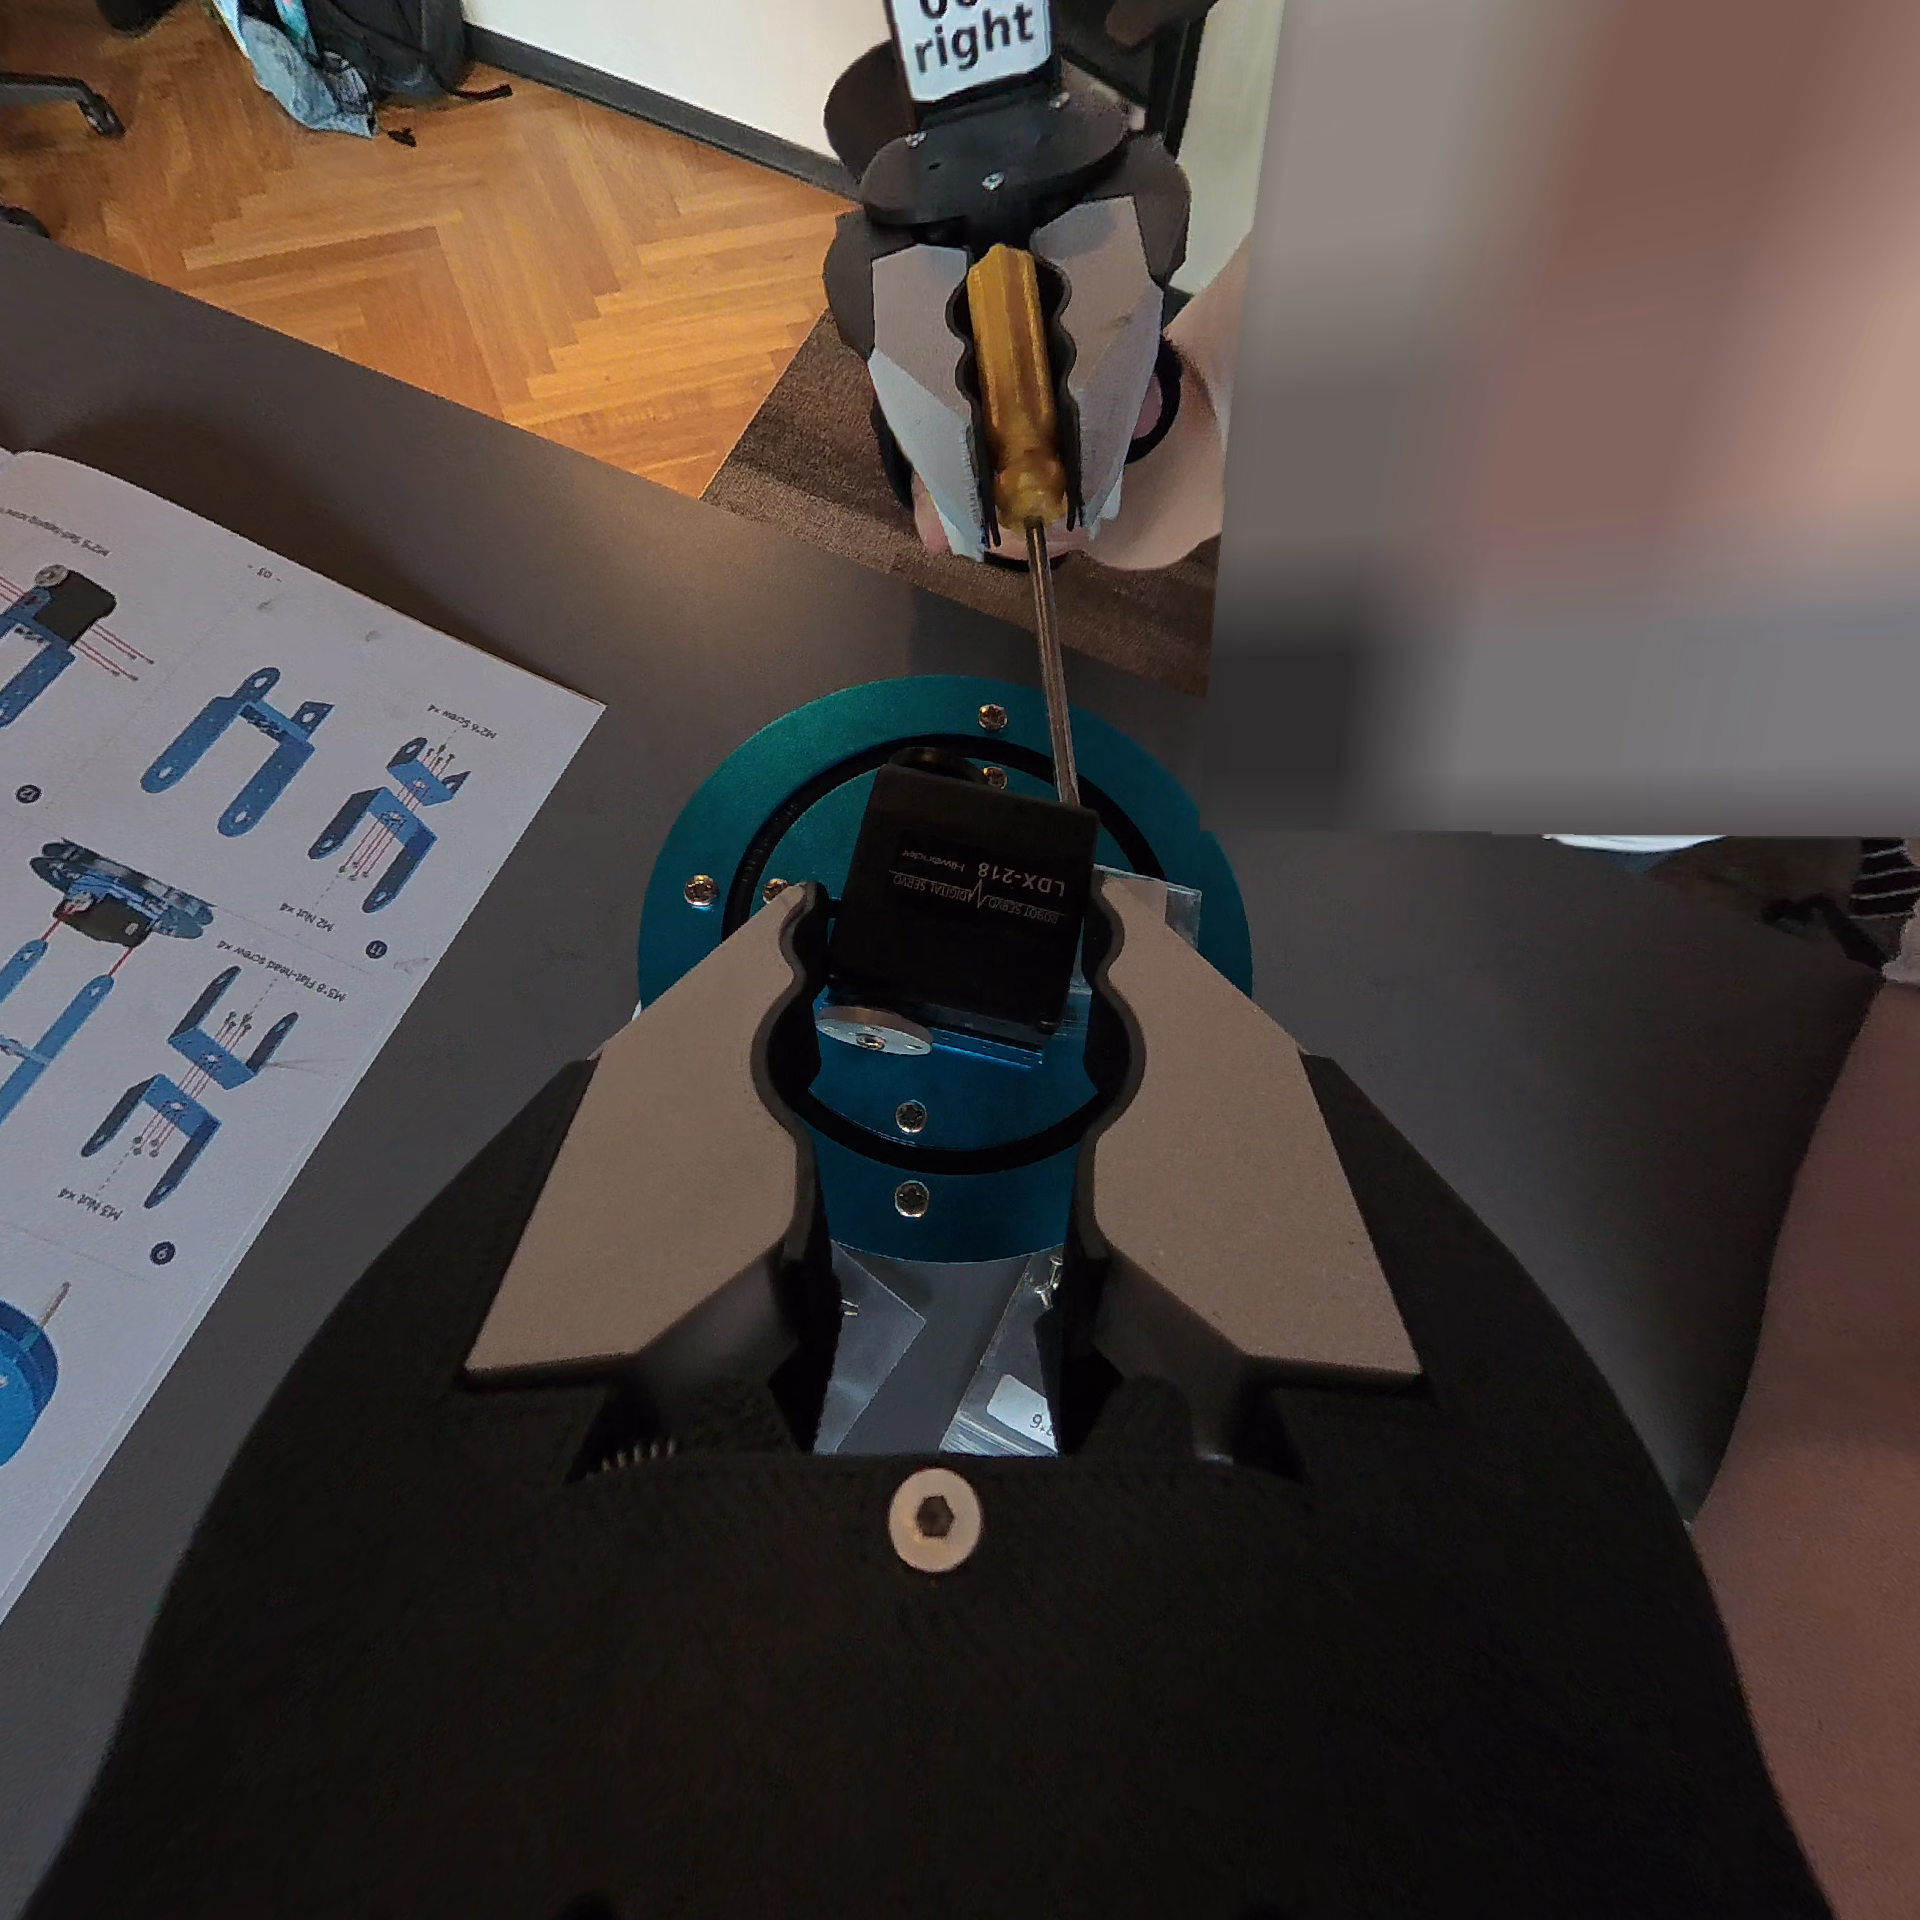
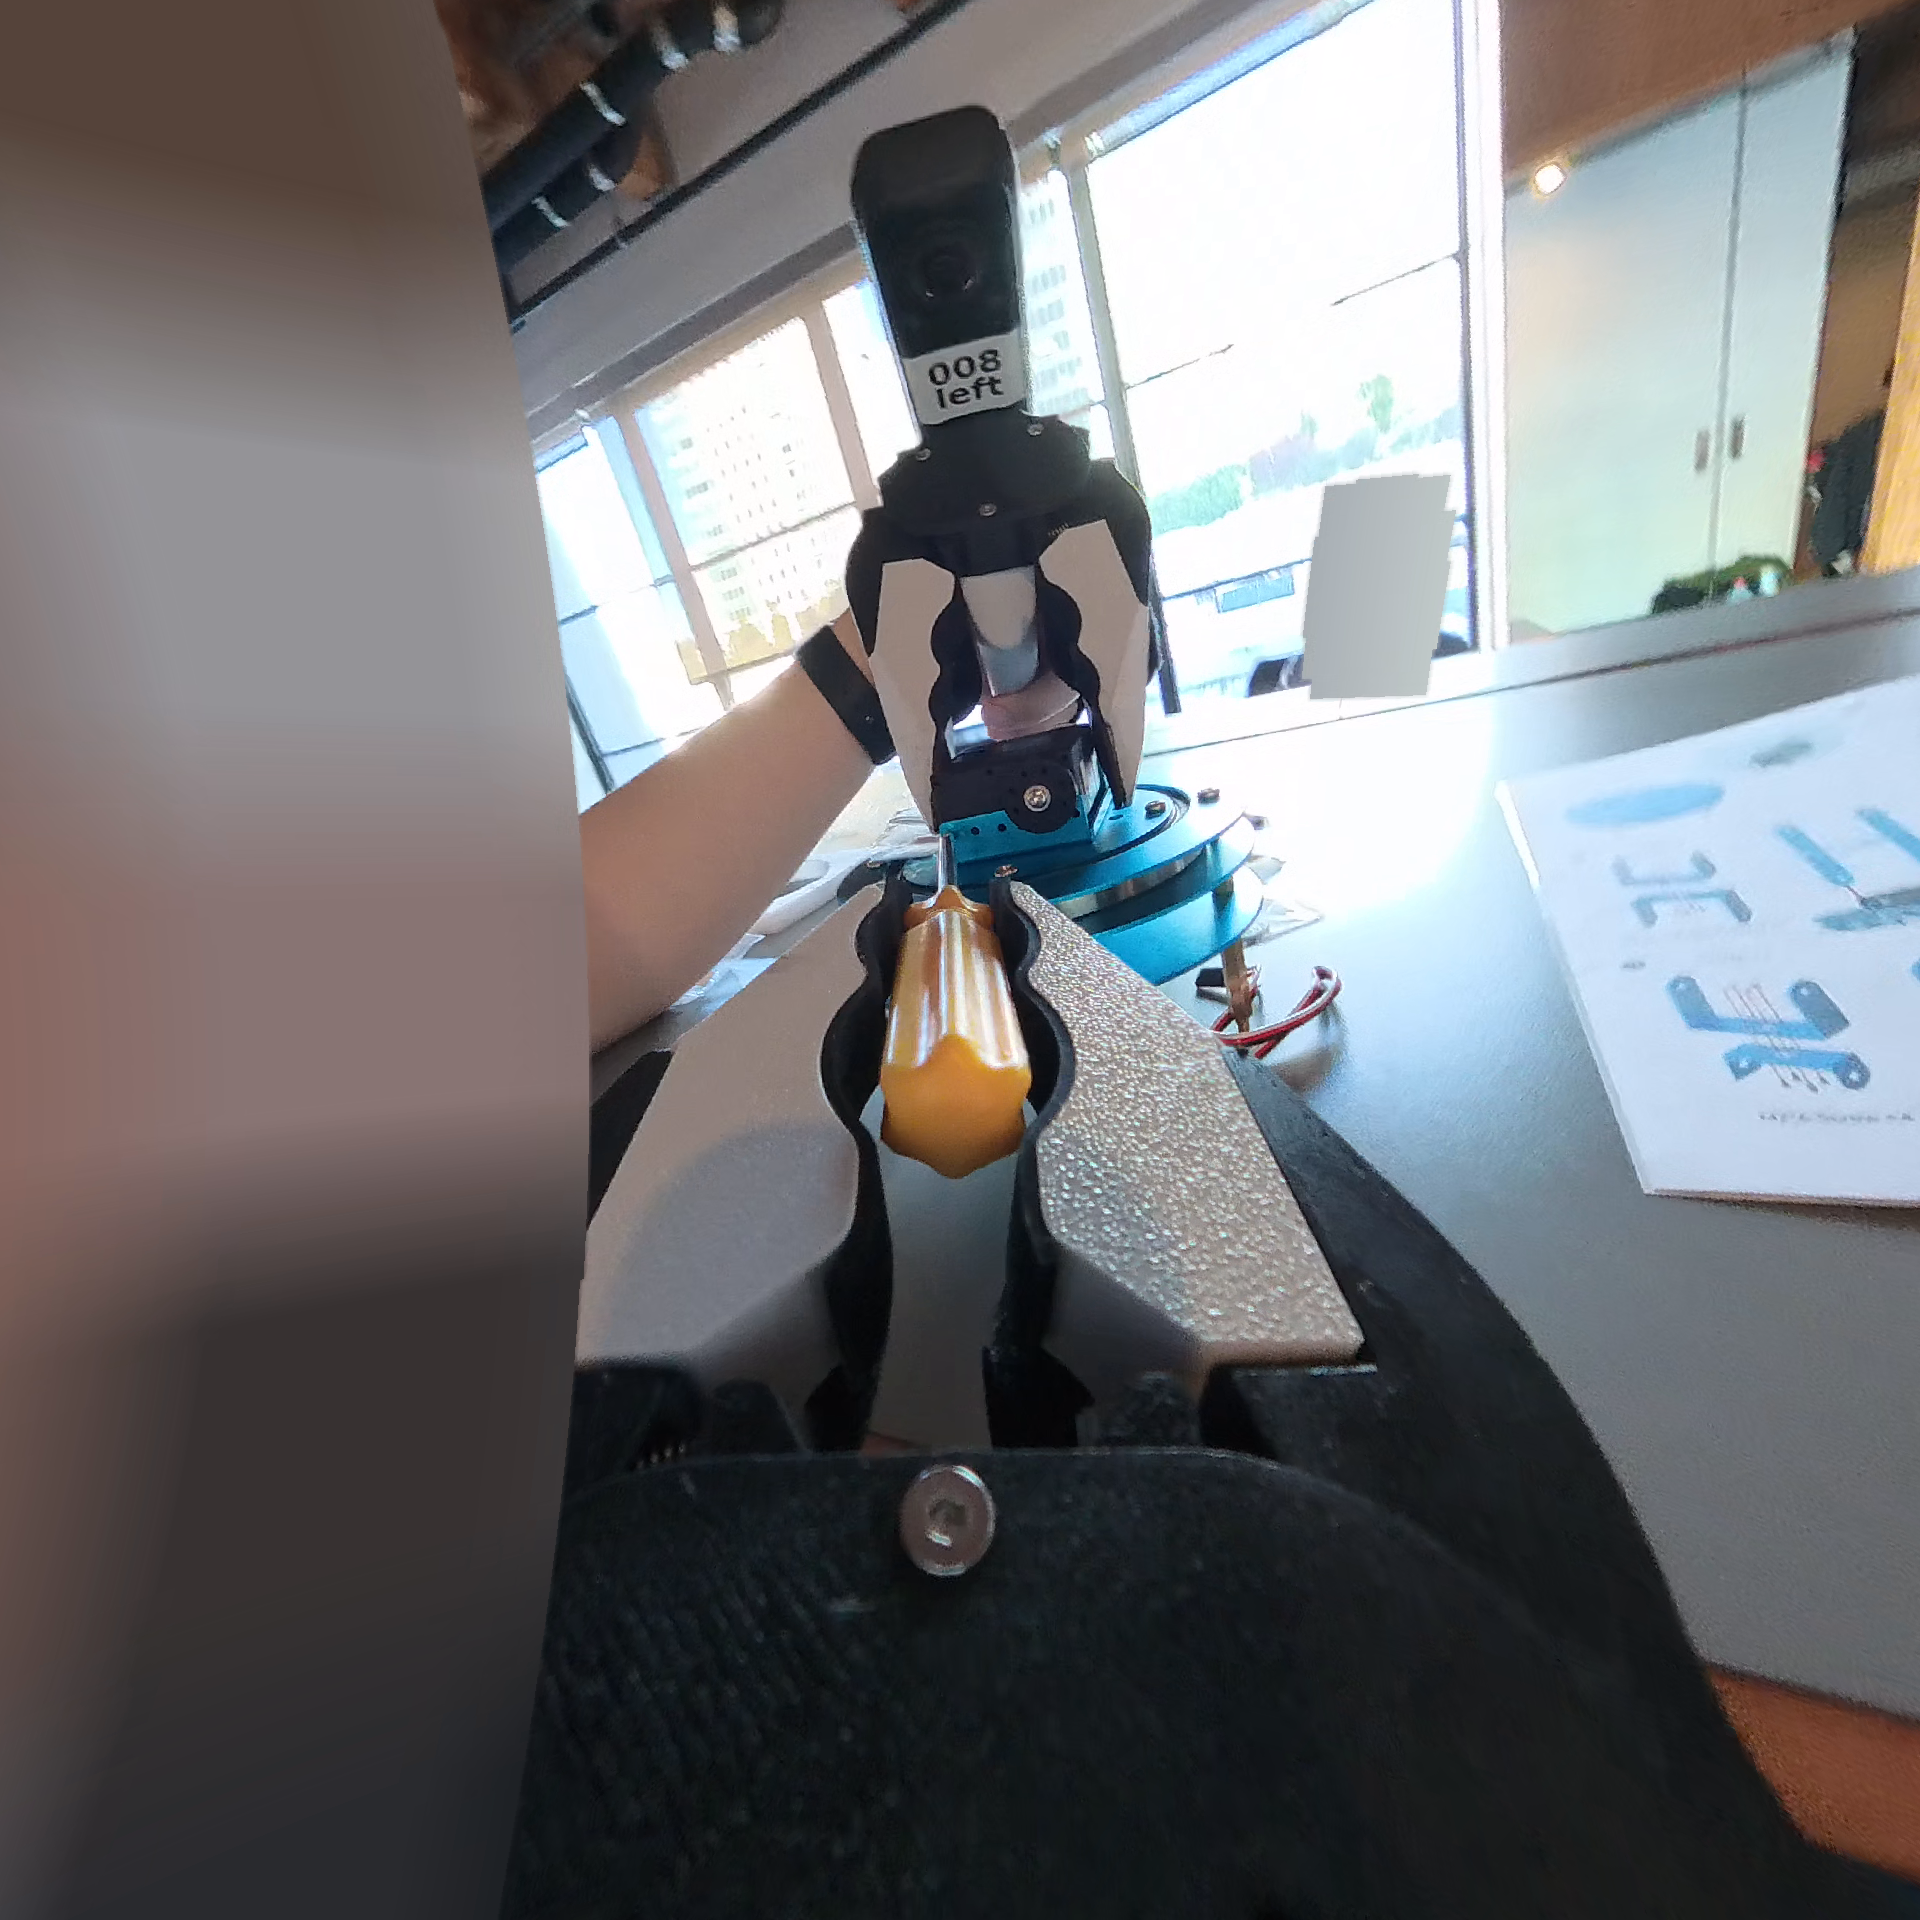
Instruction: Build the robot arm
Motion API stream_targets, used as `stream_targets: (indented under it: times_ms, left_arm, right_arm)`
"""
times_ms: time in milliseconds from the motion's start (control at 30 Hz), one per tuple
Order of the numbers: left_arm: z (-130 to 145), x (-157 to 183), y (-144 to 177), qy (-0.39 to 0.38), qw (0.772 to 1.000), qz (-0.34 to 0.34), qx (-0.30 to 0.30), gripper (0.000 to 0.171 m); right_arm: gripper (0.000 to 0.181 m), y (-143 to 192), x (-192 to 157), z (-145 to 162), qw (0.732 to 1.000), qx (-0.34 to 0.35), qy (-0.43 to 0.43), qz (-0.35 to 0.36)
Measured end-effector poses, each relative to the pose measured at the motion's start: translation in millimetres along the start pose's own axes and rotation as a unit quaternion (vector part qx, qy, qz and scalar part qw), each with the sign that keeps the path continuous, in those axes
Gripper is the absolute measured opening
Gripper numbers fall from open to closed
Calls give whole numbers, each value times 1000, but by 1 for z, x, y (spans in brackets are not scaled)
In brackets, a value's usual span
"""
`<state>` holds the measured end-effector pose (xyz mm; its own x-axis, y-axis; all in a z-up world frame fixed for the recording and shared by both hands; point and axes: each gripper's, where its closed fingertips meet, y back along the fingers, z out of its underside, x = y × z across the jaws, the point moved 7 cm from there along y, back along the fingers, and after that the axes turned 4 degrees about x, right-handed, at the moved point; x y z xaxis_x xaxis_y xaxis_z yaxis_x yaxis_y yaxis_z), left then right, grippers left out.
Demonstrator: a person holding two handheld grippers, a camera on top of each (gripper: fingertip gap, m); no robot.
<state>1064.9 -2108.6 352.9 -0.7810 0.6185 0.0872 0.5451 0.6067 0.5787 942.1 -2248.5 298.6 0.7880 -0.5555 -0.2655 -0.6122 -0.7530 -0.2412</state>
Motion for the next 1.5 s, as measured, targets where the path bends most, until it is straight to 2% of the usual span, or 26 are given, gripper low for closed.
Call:
stream_targets:
  times_ms: [300, 600, 833, 1033, 1200, 1333, 1500]
  left_arm:
    - [3, -1, -1, 1, 1000, 12, 23, 47]
    - [4, -1, -1, -4, 999, 12, 31, 47]
    - [4, -1, -1, -6, 999, 11, 31, 47]
    - [4, -1, -2, -7, 999, 9, 31, 47]
    - [4, -1, -2, -8, 999, 7, 33, 47]
    - [4, -1, -1, -11, 999, 5, 35, 47]
    - [4, 0, -1, -13, 999, 5, 36, 47]
  right_arm:
    - [15, -1, -9, -8, 997, -11, -61, 38]
    - [15, -1, -7, -6, 973, 4, -218, 75]
    - [15, 0, -11, -2, 936, 20, -331, 120]
    - [15, 1, -13, 4, 877, 48, -454, 151]
    - [15, 0, -18, 2, 847, 61, -496, 180]
    - [15, 1, -20, 4, 810, 78, -548, 192]
    - [15, 0, -25, 0, 799, 86, -558, 206]
